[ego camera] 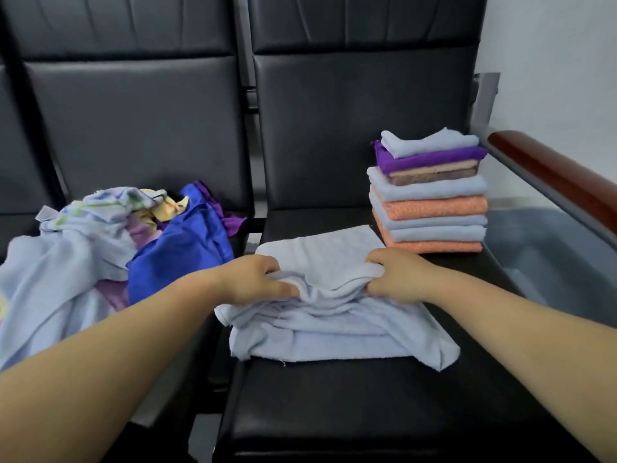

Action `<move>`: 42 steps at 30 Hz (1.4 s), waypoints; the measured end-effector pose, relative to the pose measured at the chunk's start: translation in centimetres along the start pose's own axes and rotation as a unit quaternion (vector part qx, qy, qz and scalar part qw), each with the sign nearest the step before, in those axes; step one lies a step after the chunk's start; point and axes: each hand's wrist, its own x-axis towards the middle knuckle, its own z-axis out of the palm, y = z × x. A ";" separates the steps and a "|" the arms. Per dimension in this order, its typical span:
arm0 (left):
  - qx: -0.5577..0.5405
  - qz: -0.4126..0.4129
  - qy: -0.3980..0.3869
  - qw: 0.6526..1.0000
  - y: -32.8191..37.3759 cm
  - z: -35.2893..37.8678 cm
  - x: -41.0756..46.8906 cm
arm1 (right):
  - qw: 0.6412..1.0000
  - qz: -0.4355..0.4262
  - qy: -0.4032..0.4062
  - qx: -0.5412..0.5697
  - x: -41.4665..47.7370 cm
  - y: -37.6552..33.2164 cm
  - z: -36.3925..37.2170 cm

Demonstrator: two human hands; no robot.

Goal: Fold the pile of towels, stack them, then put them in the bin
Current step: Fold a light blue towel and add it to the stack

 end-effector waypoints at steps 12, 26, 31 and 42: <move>-0.069 -0.013 -0.142 0.987 0.2 1.0 -2.0 | 0.965 0.093 -0.245 0.022 -2.6 1.0 -0.6; -0.045 -0.046 0.086 0.994 0.2 1.2 -1.4 | 0.976 0.120 0.011 0.179 -2.6 2.6 0.2; -0.029 -0.038 0.056 0.997 0.0 1.3 -0.5 | 0.968 0.153 0.022 0.200 -1.0 2.3 0.6; -0.069 -0.051 0.115 0.990 -1.3 0.7 1.0 | 0.961 0.110 0.210 0.146 1.7 2.0 0.5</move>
